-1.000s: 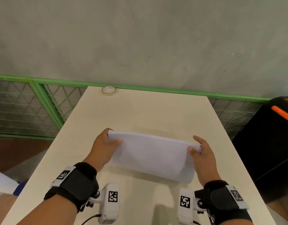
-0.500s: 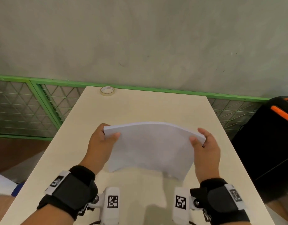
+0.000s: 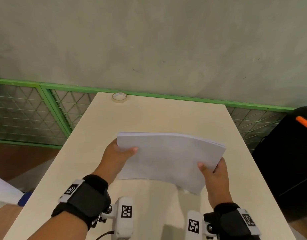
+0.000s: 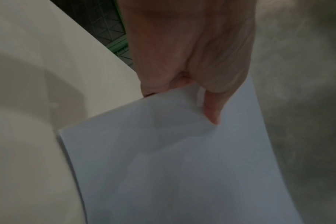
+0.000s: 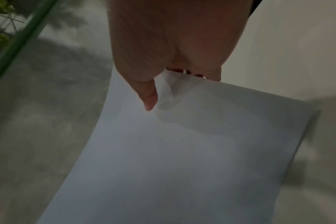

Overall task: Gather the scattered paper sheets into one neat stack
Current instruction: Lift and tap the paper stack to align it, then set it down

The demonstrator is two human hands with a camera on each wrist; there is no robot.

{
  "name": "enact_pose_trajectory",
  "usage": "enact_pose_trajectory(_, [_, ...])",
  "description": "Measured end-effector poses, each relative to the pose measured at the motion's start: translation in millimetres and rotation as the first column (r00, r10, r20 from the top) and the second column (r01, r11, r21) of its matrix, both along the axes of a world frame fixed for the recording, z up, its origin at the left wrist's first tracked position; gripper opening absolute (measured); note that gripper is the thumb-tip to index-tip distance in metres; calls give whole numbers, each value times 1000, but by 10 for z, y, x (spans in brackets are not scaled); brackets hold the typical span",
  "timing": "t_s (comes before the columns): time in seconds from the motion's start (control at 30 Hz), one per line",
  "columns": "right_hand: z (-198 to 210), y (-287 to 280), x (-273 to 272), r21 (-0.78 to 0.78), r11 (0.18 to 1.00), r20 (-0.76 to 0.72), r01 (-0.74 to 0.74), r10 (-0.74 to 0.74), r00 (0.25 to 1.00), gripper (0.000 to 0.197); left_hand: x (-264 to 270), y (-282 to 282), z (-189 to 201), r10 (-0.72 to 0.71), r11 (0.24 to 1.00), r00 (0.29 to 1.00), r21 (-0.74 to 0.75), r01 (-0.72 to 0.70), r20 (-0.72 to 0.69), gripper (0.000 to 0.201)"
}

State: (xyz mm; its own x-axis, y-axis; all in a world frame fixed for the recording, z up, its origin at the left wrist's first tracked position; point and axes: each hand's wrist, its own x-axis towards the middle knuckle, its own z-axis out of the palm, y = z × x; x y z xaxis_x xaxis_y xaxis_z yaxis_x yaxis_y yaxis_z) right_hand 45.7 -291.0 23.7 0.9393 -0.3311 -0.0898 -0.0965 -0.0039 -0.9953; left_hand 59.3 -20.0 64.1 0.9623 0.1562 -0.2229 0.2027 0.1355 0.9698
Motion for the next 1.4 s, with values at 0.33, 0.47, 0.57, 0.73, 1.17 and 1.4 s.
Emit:
enact_pose_trajectory(0.33, [31,-20,-80,52,997,-75,-64,68,995,23,-138,-7,-145,-8,1000,1000,-28,8,-8,37])
enact_pose_trajectory(0.47, [110,-25,-99,53,998,-33,-33,35,999,26,-128,-22,-110,7,1000,999,-18,-7,32,31])
enact_pose_trajectory(0.57, [165,-36,-88,61,997,-16,-45,46,999,30,-127,-13,-54,28,1000,996,-11,-27,88,33])
enact_pose_trajectory(0.73, [202,-42,-66,83,996,-18,-43,44,999,35,-67,-19,59,40,999,984,0,-41,175,35])
enact_pose_trajectory(1.17, [467,44,0,-80,994,-54,-77,72,996,22,-51,-108,285,-49,480,943,836,-268,330,55])
enact_pose_trajectory(1.4, [1433,335,124,-709,674,30,-209,324,946,10,-120,-399,827,-284,520,898,841,-151,336,71])
